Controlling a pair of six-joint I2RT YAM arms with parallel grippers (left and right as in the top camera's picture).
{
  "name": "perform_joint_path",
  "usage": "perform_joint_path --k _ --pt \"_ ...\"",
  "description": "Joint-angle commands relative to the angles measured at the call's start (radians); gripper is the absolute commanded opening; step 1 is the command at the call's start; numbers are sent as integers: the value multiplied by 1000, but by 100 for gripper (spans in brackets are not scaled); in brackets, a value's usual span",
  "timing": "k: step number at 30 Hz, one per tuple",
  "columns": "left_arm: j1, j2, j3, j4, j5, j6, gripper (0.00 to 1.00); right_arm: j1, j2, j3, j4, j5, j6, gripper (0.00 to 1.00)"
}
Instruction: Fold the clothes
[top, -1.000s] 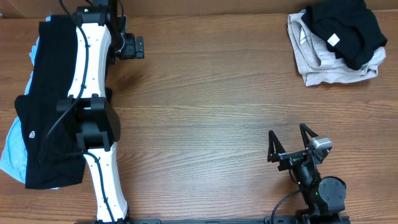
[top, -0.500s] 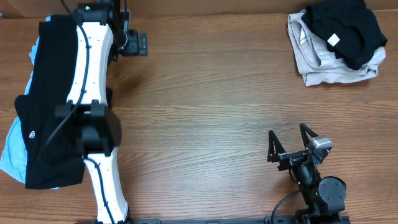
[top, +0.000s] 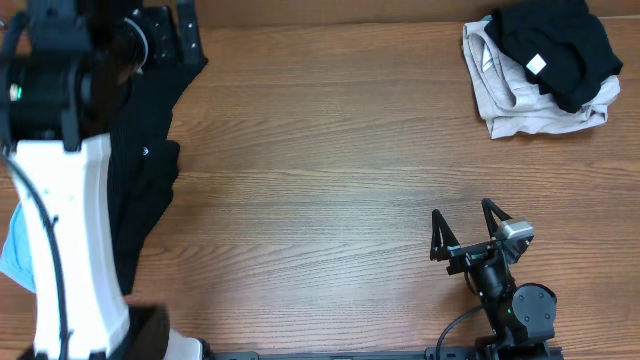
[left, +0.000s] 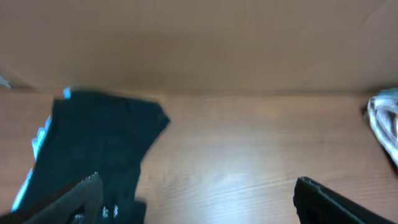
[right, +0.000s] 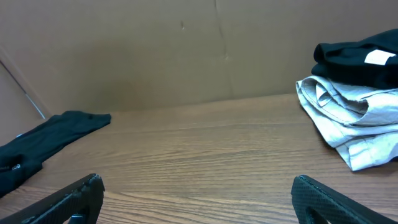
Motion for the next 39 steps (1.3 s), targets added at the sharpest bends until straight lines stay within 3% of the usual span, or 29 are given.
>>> perform_joint_path --k 1,10,19,26,39 --pt "4 -122 -252 144 -13 -3 100 1 -11 -10 4 10 5 100" --pt "5 -547 -1125 813 24 -3 100 1 -11 -10 4 10 4 100" --pt "5 -875 -1770 1256 40 -3 100 1 -11 -10 4 10 4 100" --pt "5 -1099 -2047 1413 35 -2 100 1 -11 -10 4 10 5 100" --pt "8 -1376 -2225 1366 8 2 100 1 -11 -10 4 10 4 100"
